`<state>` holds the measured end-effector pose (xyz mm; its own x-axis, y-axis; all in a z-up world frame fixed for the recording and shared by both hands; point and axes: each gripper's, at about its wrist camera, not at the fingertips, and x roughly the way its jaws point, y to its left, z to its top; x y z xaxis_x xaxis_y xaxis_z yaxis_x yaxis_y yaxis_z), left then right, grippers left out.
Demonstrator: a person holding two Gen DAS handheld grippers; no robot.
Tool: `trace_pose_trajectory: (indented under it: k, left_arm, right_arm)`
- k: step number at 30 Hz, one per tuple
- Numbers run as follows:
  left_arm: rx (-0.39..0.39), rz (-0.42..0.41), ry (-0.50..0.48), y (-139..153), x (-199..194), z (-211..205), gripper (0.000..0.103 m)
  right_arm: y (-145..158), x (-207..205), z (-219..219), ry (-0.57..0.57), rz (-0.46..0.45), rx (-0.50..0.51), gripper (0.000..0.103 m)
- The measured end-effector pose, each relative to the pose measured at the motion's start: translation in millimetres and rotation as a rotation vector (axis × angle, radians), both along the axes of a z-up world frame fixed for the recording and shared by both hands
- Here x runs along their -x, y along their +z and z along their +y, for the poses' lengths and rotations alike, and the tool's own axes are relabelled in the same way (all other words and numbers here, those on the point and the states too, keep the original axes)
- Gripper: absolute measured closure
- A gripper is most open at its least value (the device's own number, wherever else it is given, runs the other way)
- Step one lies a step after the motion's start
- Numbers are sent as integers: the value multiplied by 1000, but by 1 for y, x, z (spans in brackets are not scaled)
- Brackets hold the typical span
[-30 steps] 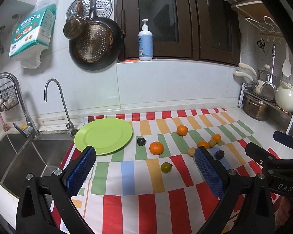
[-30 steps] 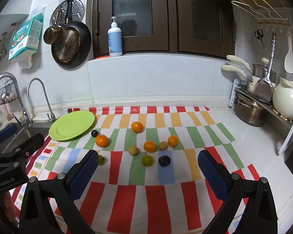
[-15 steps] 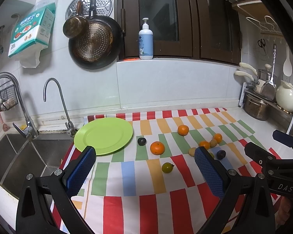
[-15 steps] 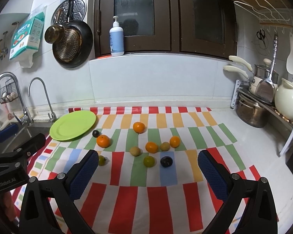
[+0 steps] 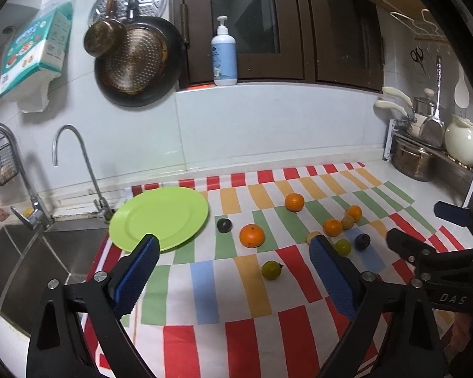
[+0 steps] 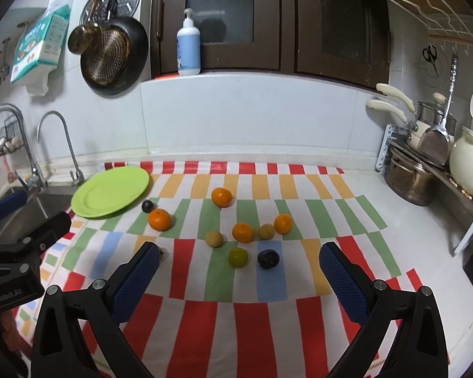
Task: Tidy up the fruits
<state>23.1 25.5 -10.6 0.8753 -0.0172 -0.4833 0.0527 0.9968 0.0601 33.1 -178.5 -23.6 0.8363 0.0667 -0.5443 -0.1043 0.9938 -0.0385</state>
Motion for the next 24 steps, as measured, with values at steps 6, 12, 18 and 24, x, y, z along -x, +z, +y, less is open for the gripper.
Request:
trace_pose_trajectory:
  k: [6, 12, 18, 24]
  left_arm:
    - [12, 63, -37, -13, -25, -2, 16]
    - [8, 151, -71, -31, -51, -9, 22]
    - [4, 227, -95, -49, -70, -14, 28]
    - [0, 286, -121, -65, -84, -21, 34]
  right_arm:
    - [-14, -21, 4, 30, 47, 9, 7]
    - [-31, -46, 7, 47, 115, 5, 15]
    - [-51, -68, 6, 63, 201, -17, 23]
    - [-69, -82, 5, 84, 270, -31, 30]
